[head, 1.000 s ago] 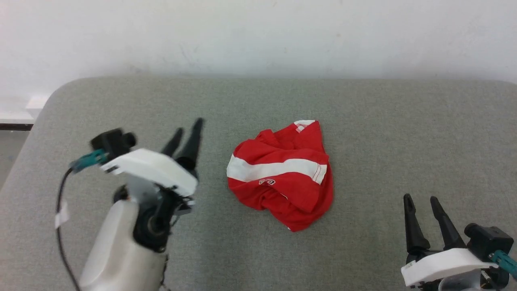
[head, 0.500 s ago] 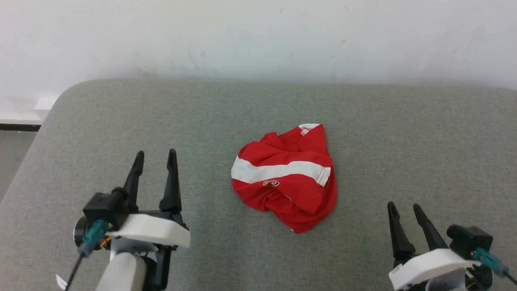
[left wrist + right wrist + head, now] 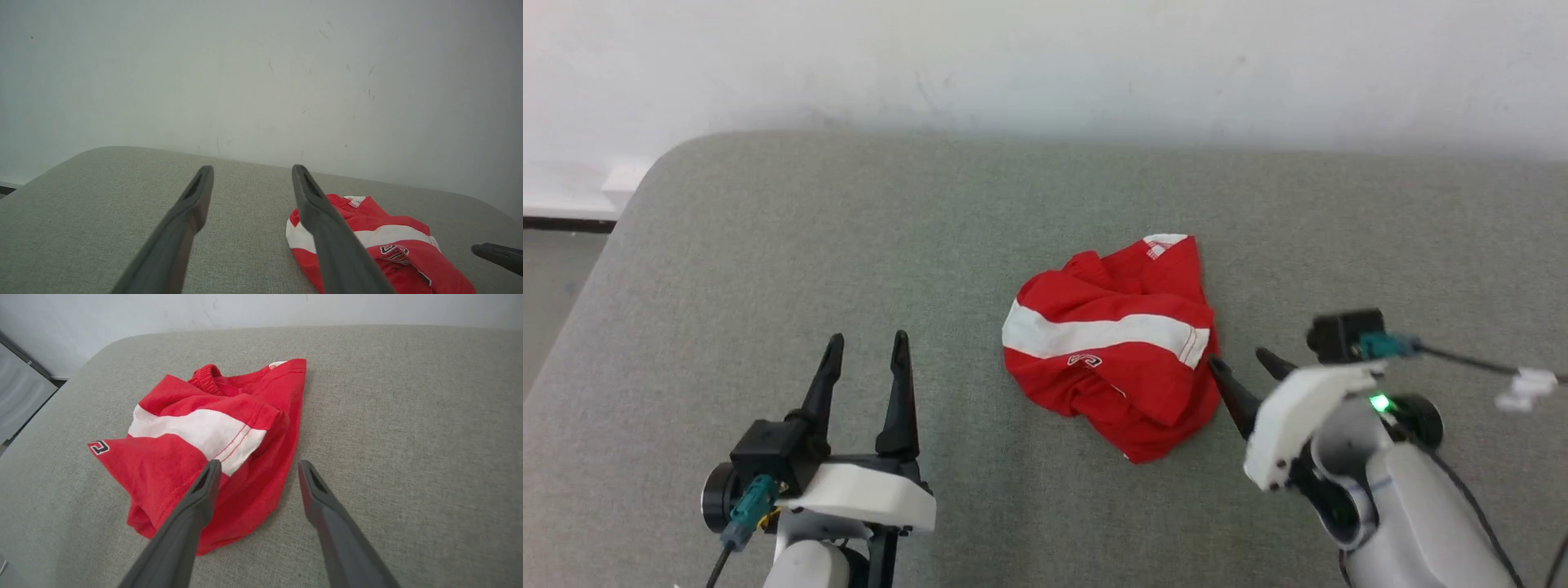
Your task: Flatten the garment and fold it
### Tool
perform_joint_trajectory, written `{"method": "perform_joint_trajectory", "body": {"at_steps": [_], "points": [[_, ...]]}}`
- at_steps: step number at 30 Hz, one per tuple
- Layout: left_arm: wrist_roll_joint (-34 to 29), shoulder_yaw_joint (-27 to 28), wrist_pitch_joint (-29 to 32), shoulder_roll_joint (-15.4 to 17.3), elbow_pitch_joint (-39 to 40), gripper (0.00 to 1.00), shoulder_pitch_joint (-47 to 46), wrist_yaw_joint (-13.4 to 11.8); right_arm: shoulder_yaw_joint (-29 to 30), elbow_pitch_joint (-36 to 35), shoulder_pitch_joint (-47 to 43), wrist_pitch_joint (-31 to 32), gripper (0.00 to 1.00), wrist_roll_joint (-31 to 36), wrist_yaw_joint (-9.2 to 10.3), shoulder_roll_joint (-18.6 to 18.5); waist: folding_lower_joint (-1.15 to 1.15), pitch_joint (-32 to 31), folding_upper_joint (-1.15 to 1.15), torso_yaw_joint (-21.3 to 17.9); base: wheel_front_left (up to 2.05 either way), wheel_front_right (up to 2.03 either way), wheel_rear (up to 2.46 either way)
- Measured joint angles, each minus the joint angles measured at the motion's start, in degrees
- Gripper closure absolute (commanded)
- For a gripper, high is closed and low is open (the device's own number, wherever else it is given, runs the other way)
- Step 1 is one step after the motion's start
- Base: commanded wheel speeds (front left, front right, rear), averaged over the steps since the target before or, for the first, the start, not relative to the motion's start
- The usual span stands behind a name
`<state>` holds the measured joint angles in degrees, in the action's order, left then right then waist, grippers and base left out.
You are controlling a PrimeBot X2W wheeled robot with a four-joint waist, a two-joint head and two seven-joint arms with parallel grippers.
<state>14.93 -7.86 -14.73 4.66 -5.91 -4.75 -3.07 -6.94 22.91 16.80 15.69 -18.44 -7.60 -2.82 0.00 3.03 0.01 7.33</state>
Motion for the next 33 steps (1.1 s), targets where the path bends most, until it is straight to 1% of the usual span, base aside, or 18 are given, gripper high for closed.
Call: {"method": "perform_joint_trajectory", "body": {"at_steps": [3, 6, 11, 18, 19, 20, 21, 26, 29, 31, 33], "points": [[0.0, 0.2, 0.0, -0.7, -0.2, 0.0, 0.0, 0.3, -1.4, 1.3, 3.6, 4.9, 0.0, 1.0, 0.0, 0.0, 0.01, 1.1, 0.0, 0.6, 0.0, 0.0, 0.0], [0.0, 0.3, 0.0, -1.0, -0.2, 0.0, -0.2, 1.0, -2.9, 2.7, 6.5, 7.6, 0.0, 1.9, 0.0, 0.0, 0.0, 2.4, 0.0, 1.3, 0.0, 0.0, 0.0], [0.0, 0.5, 0.0, -1.4, -0.4, 0.0, -0.5, 1.4, -4.4, 5.6, 9.3, 10.1, 0.0, 3.3, 0.0, 0.0, 0.01, 4.4, 0.0, 2.8, 0.0, 0.0, 0.0], [0.0, 0.6, 0.0, -1.5, -0.3, 0.0, -1.7, 1.5, -4.0, 7.8, 10.1, 10.5, 0.0, 3.7, 0.0, 0.0, 0.01, 6.5, -0.01, 4.4, 0.0, 0.0, 0.0], [0.0, 0.6, 0.0, -1.5, -0.3, 0.0, -1.7, 1.5, -4.3, 7.8, 10.2, 10.4, 0.27, 3.6, 0.0, 0.0, 0.01, 6.7, -0.01, 4.5, 0.0, 0.0, 0.0], [0.0, 0.6, 0.0, -1.5, -0.3, 0.0, -1.7, 1.5, -4.3, 7.8, 10.2, 10.4, 0.83, 3.6, 0.0, 0.0, 0.01, 6.7, -0.01, 4.5, 0.0, 0.0, 0.0], [0.2, 0.5, 0.0, -1.5, -0.3, 0.0, -1.7, 1.5, -4.9, 7.6, 10.2, 9.5, 1.0, 2.9, 0.0, 0.0, 0.01, 6.8, -0.01, 4.5, 0.0, 0.0, 0.0], [0.2, 0.4, 0.0, -1.5, -0.3, 0.0, -1.8, 1.5, -5.5, 6.7, 10.2, 8.3, 1.0, 1.6, 0.0, 0.0, 0.0, 6.4, -0.01, 3.8, 0.0, 0.0, 0.0], [0.2, 0.4, 0.0, -1.5, -0.4, 0.0, -1.8, 1.5, -4.7, 4.2, 10.2, 7.2, 1.0, 0.9, 0.0, 0.0, 0.0, 5.9, -0.01, 3.0, 0.0, 0.0, 0.0], [0.4, 0.2, 0.0, -1.6, -0.3, 0.0, -1.8, 1.4, -2.4, 1.9, 9.8, 6.5, 1.0, 0.9, -0.01, 0.1, 0.0, 5.5, -0.01, 2.4, 0.0, 0.0, 0.0], [0.9, 0.1, 0.0, -1.6, -0.4, 0.0, -1.8, 1.4, 1.9, -0.9, 8.7, 5.9, 1.0, 1.7, -0.01, 0.2, 0.0, 5.0, -0.01, 1.8, 0.0, 0.0, 0.0]]}}
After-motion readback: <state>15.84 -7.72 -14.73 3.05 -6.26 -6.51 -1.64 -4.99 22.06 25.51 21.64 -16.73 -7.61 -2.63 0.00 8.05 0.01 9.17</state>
